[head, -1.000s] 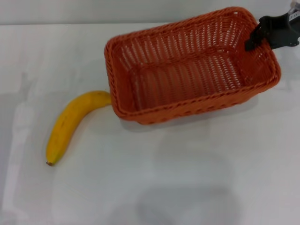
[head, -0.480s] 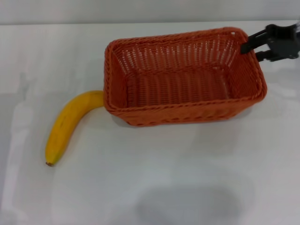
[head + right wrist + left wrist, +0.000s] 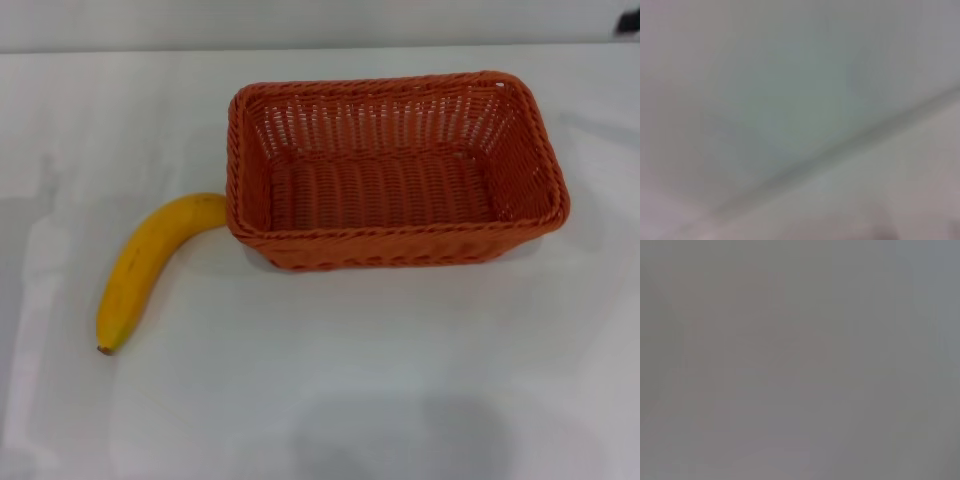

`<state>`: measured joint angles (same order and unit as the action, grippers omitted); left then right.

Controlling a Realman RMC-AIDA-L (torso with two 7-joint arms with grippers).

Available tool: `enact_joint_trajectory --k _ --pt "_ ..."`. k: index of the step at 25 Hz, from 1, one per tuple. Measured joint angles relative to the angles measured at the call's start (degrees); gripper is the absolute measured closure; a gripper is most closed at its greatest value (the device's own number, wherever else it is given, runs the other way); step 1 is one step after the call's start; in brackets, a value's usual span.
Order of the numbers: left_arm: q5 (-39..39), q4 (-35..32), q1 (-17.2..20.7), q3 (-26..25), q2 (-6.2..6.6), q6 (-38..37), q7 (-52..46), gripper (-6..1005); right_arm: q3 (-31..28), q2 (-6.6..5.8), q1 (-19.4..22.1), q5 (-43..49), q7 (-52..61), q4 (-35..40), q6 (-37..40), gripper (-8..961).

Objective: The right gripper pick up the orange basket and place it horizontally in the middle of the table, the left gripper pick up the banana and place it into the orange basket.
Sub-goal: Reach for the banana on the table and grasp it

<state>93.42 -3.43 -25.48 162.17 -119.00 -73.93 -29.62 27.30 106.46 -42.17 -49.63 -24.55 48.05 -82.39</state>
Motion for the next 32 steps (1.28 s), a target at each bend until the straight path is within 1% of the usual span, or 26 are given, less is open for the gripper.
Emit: enact_joint_trajectory --k 2,3,5,8,9,11,12,13,14,16,17,18,20,22,23,25,27,28,30,32 --pt "0.3 0.0 0.1 -0.1 -0.08 0.0 0.1 130 -3.1 0.75 2.9 -8.2 -5.6 -0.2 3.0 216" --pt "0.3 0.0 0.1 -0.1 -0.11 0.0 0.1 130 -4.2 1.7 5.0 -14.9 -10.7 -0.8 5.6 206" --pt "0.6 0.0 0.2 -0.1 -0.22 0.0 0.3 130 -4.7 2.76 7.5 -22.4 -17.9 -1.9 8.7 185" --pt "1.2 0.0 0.2 -0.1 -0.28 0.0 0.5 131 -4.9 4.59 11.2 -36.2 -36.8 -5.8 13.6 194" --pt "1.2 -0.1 0.2 -0.1 -0.28 0.0 0.4 131 -4.9 5.07 11.9 -38.6 -41.8 -6.6 14.4 197" --pt "1.3 -0.4 0.0 -0.1 -0.19 0.0 -0.6 131 -4.9 6.69 13.5 -44.0 -56.1 -8.4 16.3 203" --pt "1.3 -0.4 0.0 -0.1 -0.15 0.1 -2.2 131 -5.0 7.16 13.9 -45.2 -61.2 -8.8 16.9 203" --pt "1.3 -0.2 -0.1 -0.1 -0.1 0.2 -4.3 131 -5.0 8.1 14.5 -47.1 -70.1 -10.1 18.1 204" --pt "1.3 0.1 -0.1 0.0 -0.06 0.4 -6.6 131 -5.0 8.7 15.0 -48.9 -78.3 -11.7 19.0 204" --pt "0.4 1.4 -0.1 0.3 0.06 0.5 -12.9 132 -5.1 8.84 15.2 -55.6 -94.8 -18.5 18.7 205" --pt "-1.4 2.9 -0.1 0.5 0.14 0.5 -16.3 132 -5.0 8.76 15.1 -61.1 -104.9 -24.0 17.1 205" --pt "-3.8 4.7 -0.1 0.6 0.29 0.6 -20.5 132 -5.1 8.7 15.0 -64.4 -110.3 -27.6 15.9 206" --pt "-10.6 10.0 -0.6 0.7 0.86 0.7 -31.3 132 -4.9 8.97 14.4 -73.2 -127.3 -36.0 12.0 206" --pt "-17.7 15.5 -1.4 0.7 1.73 0.8 -42.3 132 -4.7 9.18 13.9 -75.9 -136.4 -39.2 10.7 207" --pt "-22.4 19.0 -2.0 0.7 2.36 0.5 -48.8 132 -4.6 9.15 13.6 -76.0 -140.2 -40.2 10.8 208" --pt "-30.6 25.1 -3.2 0.7 3.79 -1.4 -58.5 133 -4.6 9.0 13.2 -75.9 -142.9 -41.0 11.8 208" --pt "-38.2 29.9 -4.7 0.8 5.44 -4.1 -65.3 133 -4.9 8.98 13.1 -76.1 -142.2 -41.3 12.8 208" --pt "-43.6 32.9 -5.6 0.8 6.56 -6.2 -69.2 133 -5.0 8.98 13.2 -76.1 -141.7 -41.3 13.0 208" --pt "-50.9 38.3 -7.5 0.8 8.08 -10.0 -73.6 133 -5.0 9.03 13.4 -76.2 -140.8 -41.4 13.2 208" --pt "-56.9 44.4 -9.6 0.8 8.87 -14.3 -76.1 133 -5.1 9.04 13.6 -76.2 -140.0 -41.4 13.4 208"
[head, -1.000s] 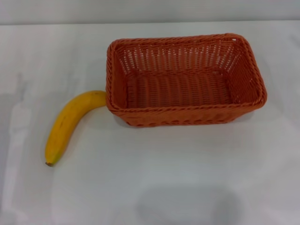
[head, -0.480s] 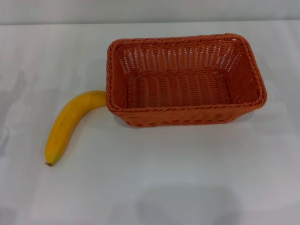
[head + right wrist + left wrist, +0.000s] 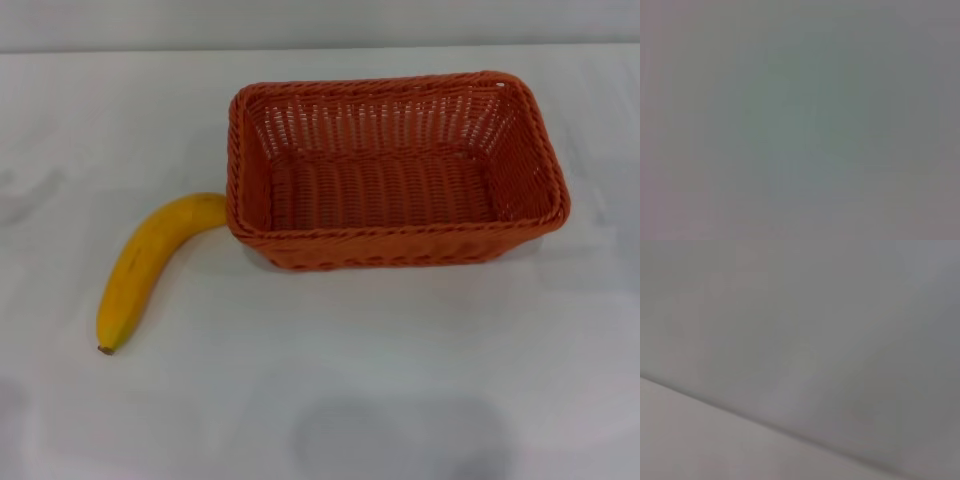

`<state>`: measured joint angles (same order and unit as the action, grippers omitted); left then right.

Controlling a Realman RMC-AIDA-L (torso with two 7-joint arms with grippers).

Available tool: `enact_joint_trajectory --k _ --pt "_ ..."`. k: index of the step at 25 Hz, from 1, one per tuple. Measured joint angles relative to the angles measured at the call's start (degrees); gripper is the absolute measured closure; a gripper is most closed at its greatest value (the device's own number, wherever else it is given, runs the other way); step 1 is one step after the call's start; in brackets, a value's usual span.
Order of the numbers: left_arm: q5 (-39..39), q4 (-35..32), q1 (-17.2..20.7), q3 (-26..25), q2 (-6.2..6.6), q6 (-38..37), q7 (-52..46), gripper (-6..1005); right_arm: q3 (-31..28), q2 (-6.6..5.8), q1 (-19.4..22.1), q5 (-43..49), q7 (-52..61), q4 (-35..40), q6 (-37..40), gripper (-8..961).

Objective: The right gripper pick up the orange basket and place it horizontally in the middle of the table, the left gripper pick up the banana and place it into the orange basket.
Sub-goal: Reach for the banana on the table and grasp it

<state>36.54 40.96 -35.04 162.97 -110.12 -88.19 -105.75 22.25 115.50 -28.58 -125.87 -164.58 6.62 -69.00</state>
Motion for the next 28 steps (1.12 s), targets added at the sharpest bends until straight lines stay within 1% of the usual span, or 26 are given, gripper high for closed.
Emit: enact_joint_trajectory --k 2,5,7,10,14,16,18,22,23,25,26,28 --pt "-5.6 5.4 -2.6 0.0 0.59 -4.3 -1.5 134 0.0 -0.03 0.1 0.0 0.6 0.0 0.1 208" --pt "-13.9 9.9 -7.7 0.1 1.68 -8.5 -3.5 134 0.0 -0.07 0.1 0.1 1.4 0.0 0.1 208" --pt "-21.2 10.6 -11.6 0.1 2.24 -9.8 -3.7 134 0.0 -0.11 0.2 0.1 1.8 -0.1 0.1 208" --pt "-29.6 10.6 -16.4 0.2 2.52 -10.5 -2.2 135 0.0 -0.15 0.2 0.2 2.2 -0.3 0.2 208" --pt "-37.4 10.6 -20.6 0.2 2.45 -10.8 -0.7 135 0.0 -0.1 0.0 0.2 2.6 -0.4 0.2 208" --pt "-40.2 10.5 -22.0 0.2 2.34 -10.8 -0.5 135 0.0 -0.05 -0.1 0.2 2.8 -0.4 0.2 208" --pt "-42.4 10.1 -23.2 0.2 2.03 -10.7 -0.4 136 0.0 -0.04 -0.2 0.2 3.0 -0.4 0.2 208" --pt "-46.9 9.5 -25.0 0.2 0.59 -8.7 1.2 136 0.0 -0.03 -0.1 0.2 3.6 -0.4 0.2 208" --pt "-48.0 9.2 -25.5 0.2 0.0 -7.9 1.7 136 0.0 -0.04 0.0 0.3 3.6 -0.4 0.2 208" --pt "-48.4 8.9 -25.9 0.2 -0.6 -7.3 2.2 136 0.0 -0.06 0.2 0.3 3.7 -0.5 0.2 208" --pt "-48.5 8.6 -26.1 0.2 -1.25 -6.8 2.9 137 0.0 -0.07 0.2 0.3 3.8 -0.5 0.2 208" --pt "-48.7 7.9 -26.6 0.2 -2.03 -5.8 3.7 137 0.0 -0.09 0.2 0.3 3.9 -0.5 0.5 208"
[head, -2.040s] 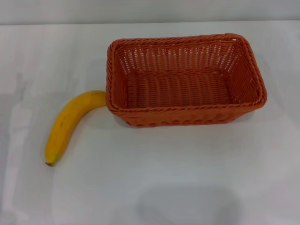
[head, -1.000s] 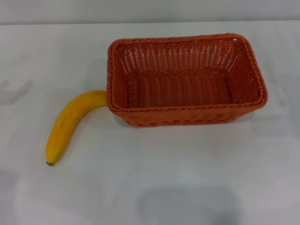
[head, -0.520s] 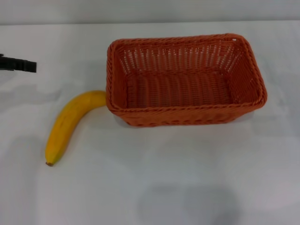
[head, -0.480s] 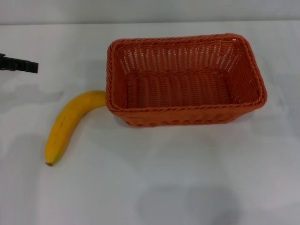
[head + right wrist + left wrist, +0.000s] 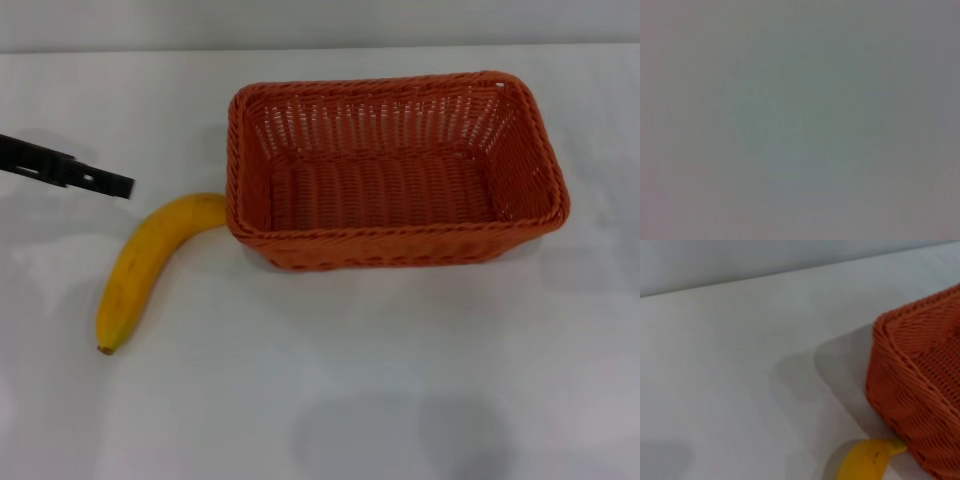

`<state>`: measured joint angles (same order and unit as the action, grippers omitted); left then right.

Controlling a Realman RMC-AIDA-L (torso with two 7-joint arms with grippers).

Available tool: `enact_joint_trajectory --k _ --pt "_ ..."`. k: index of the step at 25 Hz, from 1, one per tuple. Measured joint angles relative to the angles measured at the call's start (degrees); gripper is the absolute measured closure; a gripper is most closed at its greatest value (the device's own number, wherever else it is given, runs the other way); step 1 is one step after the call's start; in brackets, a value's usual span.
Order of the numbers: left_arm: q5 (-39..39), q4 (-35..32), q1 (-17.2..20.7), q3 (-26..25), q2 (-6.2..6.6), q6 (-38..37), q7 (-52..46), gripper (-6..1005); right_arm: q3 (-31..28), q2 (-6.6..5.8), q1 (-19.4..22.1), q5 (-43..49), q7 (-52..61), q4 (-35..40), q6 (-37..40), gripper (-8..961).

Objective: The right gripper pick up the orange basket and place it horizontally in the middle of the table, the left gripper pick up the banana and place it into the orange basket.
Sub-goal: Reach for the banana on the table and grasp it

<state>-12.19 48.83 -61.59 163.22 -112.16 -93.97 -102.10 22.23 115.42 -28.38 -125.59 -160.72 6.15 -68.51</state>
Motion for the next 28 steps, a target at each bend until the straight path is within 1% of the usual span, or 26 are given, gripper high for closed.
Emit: enact_joint_trajectory --k 5,7,12,15,22,27,28 --pt "-3.9 -3.1 -1.5 0.0 -1.36 3.6 0.1 137 0.0 -0.02 -0.1 0.0 0.1 0.1 0.3 208" --pt "-5.1 -4.1 -2.0 -0.1 -2.39 5.4 0.0 138 0.0 -0.02 -0.1 0.0 0.1 0.1 0.3 208" --pt "-9.4 -6.2 -2.9 -0.1 -4.41 9.7 -0.2 138 0.0 -0.04 -0.1 0.0 0.2 0.5 0.5 208" --pt "-10.4 -6.6 -3.2 -0.1 -5.21 11.3 -0.6 139 0.0 -0.09 0.0 0.0 0.2 0.5 0.5 208" --pt "-12.4 -8.1 -3.6 -0.1 -5.35 13.3 -2.0 139 -0.2 -0.12 0.6 -0.1 0.2 0.6 0.4 208" --pt "-14.0 -9.0 -3.7 -0.1 -5.35 15.2 -3.1 140 -2.5 -0.19 1.2 -0.2 0.3 0.8 -0.5 207" --pt "-14.5 -9.5 -3.7 -0.1 -5.36 15.8 -3.4 186 -2.9 -0.19 1.3 -0.2 0.3 0.8 -0.8 207"
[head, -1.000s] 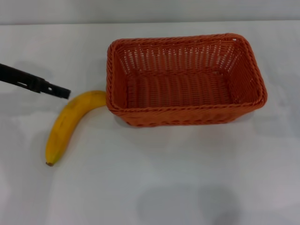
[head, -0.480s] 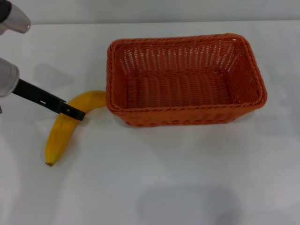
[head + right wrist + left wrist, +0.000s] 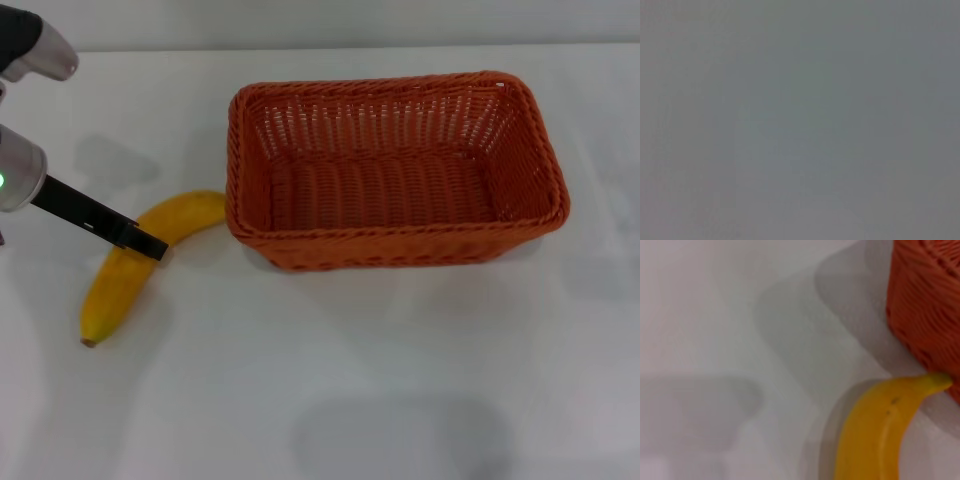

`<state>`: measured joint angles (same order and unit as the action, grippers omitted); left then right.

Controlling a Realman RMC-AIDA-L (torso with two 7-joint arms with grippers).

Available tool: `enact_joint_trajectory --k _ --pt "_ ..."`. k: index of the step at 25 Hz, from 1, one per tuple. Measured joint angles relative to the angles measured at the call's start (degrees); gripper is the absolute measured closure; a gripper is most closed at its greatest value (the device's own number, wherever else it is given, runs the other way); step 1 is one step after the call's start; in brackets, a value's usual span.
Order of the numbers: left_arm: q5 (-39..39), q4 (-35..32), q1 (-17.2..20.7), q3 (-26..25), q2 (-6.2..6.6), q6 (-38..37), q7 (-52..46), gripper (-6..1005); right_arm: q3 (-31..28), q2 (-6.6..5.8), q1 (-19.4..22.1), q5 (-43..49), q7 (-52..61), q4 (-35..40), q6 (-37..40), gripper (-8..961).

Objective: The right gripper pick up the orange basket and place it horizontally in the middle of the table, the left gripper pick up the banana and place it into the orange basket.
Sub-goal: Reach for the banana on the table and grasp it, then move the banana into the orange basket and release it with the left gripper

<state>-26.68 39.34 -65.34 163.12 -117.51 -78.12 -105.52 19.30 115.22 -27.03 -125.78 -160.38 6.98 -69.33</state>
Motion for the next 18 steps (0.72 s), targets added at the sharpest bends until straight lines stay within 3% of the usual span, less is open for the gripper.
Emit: enact_joint_trajectory --k 4,10,18 --pt "-0.5 -0.4 -0.3 0.0 0.01 0.4 -0.4 371 -1.4 -0.04 0.5 0.0 0.1 0.0 -0.9 207" --pt "0.3 1.0 0.2 0.0 0.96 -0.7 -1.8 489 -1.4 -0.09 0.2 0.0 0.1 -0.1 -0.7 207" --pt "5.9 9.4 3.0 -0.1 1.46 -1.1 -4.9 490 -1.5 -0.11 -0.3 0.0 0.1 -0.1 -0.5 207"
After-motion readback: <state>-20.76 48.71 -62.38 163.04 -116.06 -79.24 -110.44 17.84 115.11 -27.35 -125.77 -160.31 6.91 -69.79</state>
